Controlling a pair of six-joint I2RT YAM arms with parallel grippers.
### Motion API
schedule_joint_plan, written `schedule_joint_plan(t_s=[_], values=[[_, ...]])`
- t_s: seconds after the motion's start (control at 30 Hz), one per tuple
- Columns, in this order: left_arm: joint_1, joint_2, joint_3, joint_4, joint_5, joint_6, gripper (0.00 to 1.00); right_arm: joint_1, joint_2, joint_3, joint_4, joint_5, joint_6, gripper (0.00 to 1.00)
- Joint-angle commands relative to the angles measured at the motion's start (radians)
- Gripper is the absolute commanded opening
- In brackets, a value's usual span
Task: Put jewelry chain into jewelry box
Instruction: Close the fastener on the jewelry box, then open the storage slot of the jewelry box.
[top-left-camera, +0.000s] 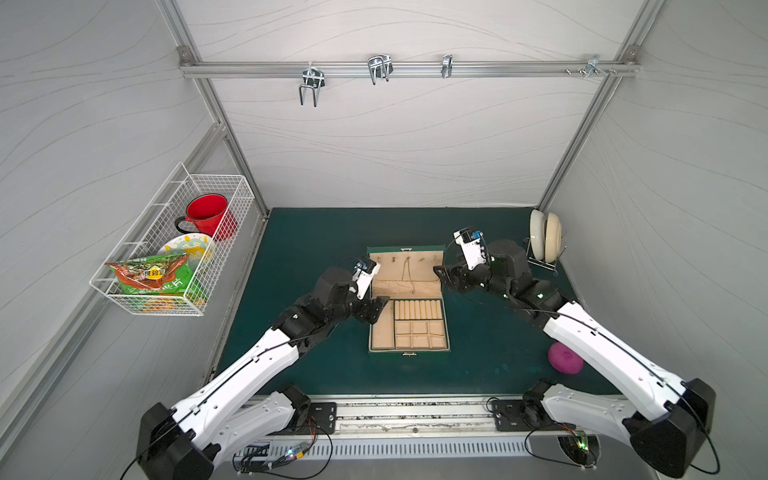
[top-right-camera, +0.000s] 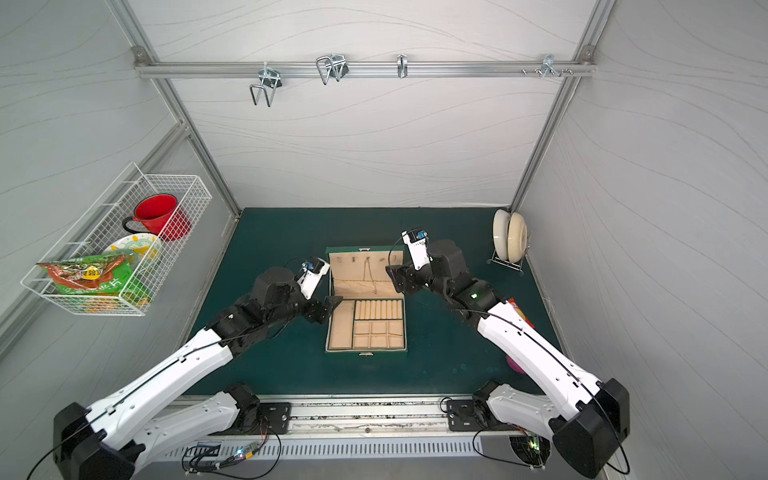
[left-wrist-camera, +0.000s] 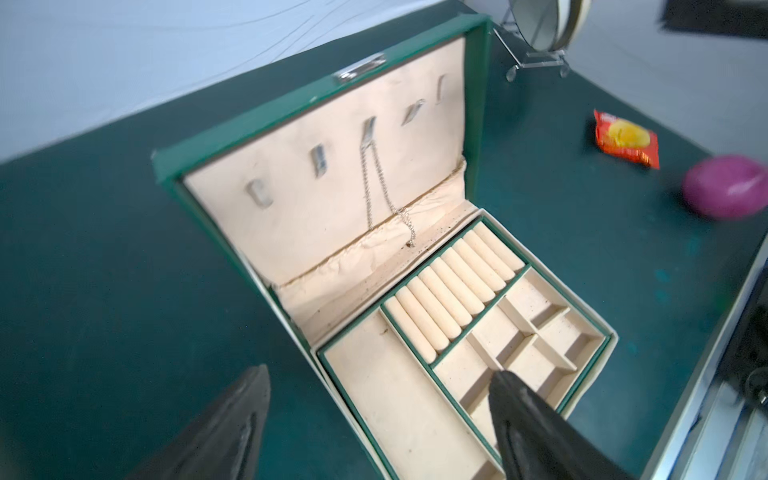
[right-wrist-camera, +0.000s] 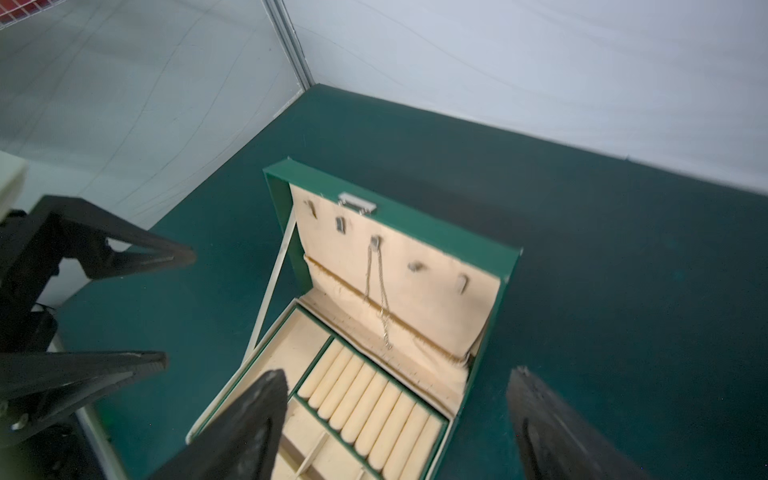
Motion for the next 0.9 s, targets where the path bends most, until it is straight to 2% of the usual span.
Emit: schedule_joint_plan(t_s=[0.0,0.13,0.3,0.47,0.73,0.87], values=[[-0.004,0.092,0.04,-0.045,0.089,0.408,0.83,-0.017,-0.073,-0.081,0.133,-0.068,0.256,0.83],[0.0,0.211,0.032,0.088,0.042,0.629,0.61,-0.017,-0.095,-0.185,0.249,-0.104,0.346,0.78],[0.037,0.37,0.078,0.2,0.026,0.743,0.53,-0.017,-0.073,-0.208,0.269,-0.13,0.358,0.77],[0.096,0.453,0.125,0.252,0.065,0.748,0.5,-0.019,-0.076,-0.201,0.264,-0.148,0.327,0.76],[0.12,0.524,0.128,0.284,0.079,0.762,0.47,-0.018,-0.052,-0.203,0.28,-0.175,0.327,0.76],[0.132,0.546,0.142,0.251,0.109,0.736,0.38,-0.019,-0.045,-0.208,0.289,-0.171,0.34,0.76]])
